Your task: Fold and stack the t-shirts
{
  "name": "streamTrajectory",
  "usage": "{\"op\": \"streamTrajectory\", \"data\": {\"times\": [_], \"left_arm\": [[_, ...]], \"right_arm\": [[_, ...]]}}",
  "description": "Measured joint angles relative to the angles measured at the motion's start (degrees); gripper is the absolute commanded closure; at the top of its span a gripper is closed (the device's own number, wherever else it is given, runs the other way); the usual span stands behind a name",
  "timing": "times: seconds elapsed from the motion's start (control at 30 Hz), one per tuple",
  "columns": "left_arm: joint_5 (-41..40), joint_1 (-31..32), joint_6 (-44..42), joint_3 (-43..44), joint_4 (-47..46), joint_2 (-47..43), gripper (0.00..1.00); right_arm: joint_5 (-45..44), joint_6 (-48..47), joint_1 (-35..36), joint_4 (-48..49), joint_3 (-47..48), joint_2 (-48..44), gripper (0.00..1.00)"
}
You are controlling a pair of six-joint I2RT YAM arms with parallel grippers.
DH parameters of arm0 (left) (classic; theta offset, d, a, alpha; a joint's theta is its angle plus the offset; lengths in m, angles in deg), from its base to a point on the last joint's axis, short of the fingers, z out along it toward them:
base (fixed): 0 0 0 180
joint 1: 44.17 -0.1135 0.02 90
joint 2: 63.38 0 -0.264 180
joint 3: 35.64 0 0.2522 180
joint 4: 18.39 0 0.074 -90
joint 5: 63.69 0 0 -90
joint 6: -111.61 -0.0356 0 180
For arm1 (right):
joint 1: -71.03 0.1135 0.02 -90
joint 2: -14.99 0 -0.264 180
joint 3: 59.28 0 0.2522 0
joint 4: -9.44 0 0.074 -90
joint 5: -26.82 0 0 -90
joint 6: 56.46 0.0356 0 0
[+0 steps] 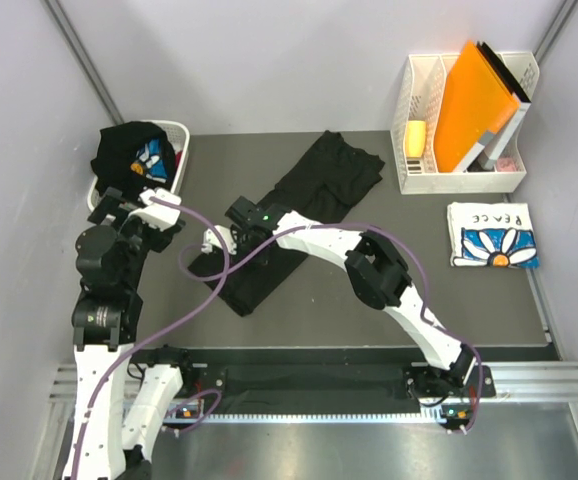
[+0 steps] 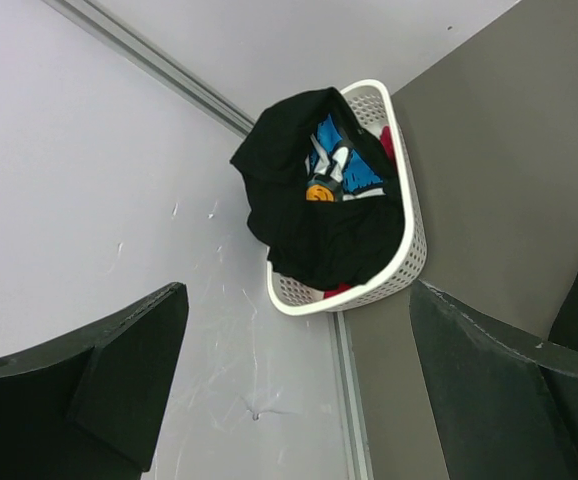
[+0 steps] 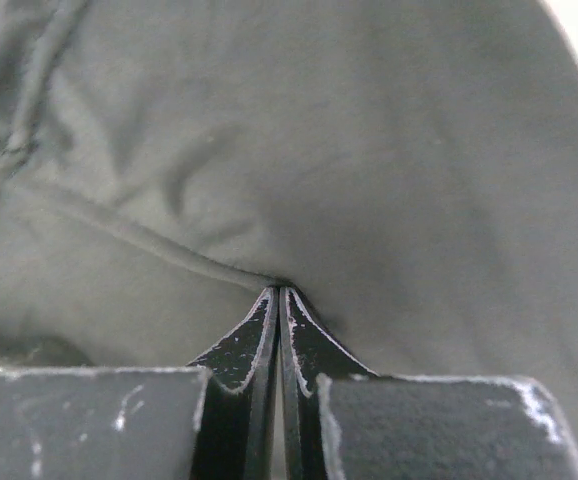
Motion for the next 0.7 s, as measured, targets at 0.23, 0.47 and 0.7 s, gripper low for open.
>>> {"op": "streamTrajectory", "data": {"times": [0.23,0.47,0.7], "left_arm": [[0.28,0.00,-0.04,-1.27,0.00,0.24,0.04],[0.42,0.00,-0.20,-1.33,-0.04,1.29,0.04],[0.42,0.00,-0.20,-1.42,-0.04,1.29,0.04]], "right_arm": [[-2.27,-2.75,0.09,1.68,1.55,0.09,1.00],[2.69,-8.85,0.24,-4.44,2.97,-0.09,1.00],[7.50,-11.28,1.27,-8.04,3.04,-0.48,1.00]]}}
